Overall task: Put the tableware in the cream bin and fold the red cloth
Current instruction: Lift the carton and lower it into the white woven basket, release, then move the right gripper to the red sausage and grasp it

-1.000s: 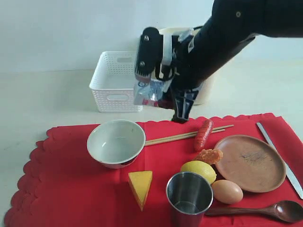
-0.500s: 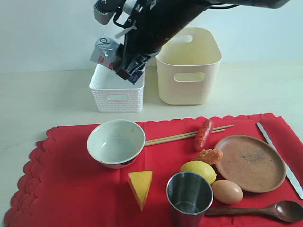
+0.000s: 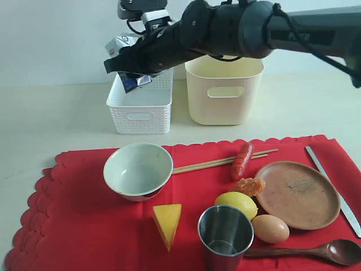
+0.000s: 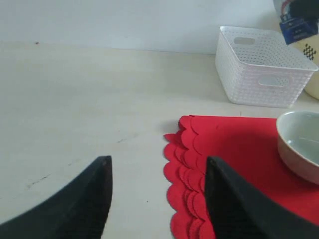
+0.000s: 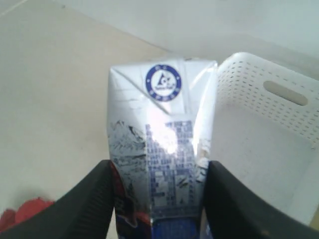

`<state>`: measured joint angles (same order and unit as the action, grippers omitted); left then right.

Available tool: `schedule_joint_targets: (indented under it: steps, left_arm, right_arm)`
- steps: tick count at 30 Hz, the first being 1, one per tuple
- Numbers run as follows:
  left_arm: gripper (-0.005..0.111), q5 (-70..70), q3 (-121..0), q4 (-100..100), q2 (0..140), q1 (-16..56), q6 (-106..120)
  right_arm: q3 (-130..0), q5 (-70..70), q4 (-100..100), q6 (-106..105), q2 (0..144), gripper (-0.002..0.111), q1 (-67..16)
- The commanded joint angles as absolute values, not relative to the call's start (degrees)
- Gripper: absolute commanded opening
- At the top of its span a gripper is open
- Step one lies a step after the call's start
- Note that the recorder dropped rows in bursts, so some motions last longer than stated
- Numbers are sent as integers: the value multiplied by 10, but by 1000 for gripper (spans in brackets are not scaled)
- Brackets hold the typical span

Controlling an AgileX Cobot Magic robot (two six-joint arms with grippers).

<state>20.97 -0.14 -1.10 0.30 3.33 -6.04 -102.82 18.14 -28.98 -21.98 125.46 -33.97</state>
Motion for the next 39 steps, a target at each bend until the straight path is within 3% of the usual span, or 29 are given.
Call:
schedule_joint_targets:
  steps: [1, 17, 27, 33, 39]
  left_arm:
    - [54, 204, 0, -9, 0, 32, -62]
    - [54, 204, 0, -9, 0, 32, -62]
    - [54, 204, 0, -9, 0, 32, -62]
    - [54, 204, 0, -9, 0, 32, -62]
    - [54, 204, 0, -9, 0, 32, -62]
  right_arm:
    - [-1038, 88, -301, -176, 1276, 0, -340]
    - [-1038, -30, -297, -156, 1364, 2, -340]
    - [-1038, 5, -297, -179, 1355, 52, -340]
    - [-1038, 72, -294, -181, 1312, 62, -340]
    - [-1038, 165, -275, -179, 1262, 63, -340]
